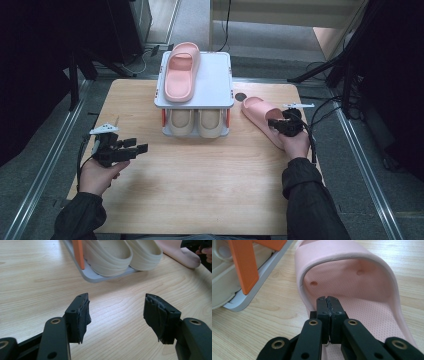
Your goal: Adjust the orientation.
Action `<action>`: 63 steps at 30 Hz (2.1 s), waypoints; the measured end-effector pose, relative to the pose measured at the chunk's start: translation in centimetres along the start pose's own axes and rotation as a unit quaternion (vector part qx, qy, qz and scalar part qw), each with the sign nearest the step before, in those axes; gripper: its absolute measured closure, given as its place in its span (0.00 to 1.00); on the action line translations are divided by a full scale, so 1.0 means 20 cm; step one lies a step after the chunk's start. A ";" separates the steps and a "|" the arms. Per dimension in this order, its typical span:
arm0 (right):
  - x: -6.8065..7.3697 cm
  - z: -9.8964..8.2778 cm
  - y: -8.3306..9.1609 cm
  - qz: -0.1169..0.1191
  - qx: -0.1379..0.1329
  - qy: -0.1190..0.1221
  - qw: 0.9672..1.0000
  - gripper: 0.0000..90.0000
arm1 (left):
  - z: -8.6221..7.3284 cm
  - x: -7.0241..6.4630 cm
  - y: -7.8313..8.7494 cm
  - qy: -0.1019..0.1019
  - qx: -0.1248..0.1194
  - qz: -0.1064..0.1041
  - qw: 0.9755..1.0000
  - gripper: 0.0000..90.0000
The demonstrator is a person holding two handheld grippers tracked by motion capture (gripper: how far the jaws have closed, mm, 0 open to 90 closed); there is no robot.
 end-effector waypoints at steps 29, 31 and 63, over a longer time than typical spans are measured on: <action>0.17 0.03 -0.06 0.026 0.008 0.032 0.999 0.94 | 0.00 0.02 -0.04 0.010 0.010 -0.013 1.000 0.41; 0.18 0.03 -0.03 0.027 0.001 0.031 0.999 0.92 | 0.01 0.01 -0.06 0.008 0.013 -0.016 1.000 0.41; -0.04 -0.03 0.07 -0.035 -0.039 -0.018 0.998 0.61 | 0.04 0.02 -0.18 0.015 0.039 -0.030 0.999 0.41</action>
Point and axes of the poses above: each handheld gripper's, and its own axes: y roughly backward along the jaws, z roughly out of its top, x roughly to its left, the point moved 10 cm from there along -y, roughly forward along the jaws, and after that the axes turned 15 degrees about z, right-handed, at the moved point
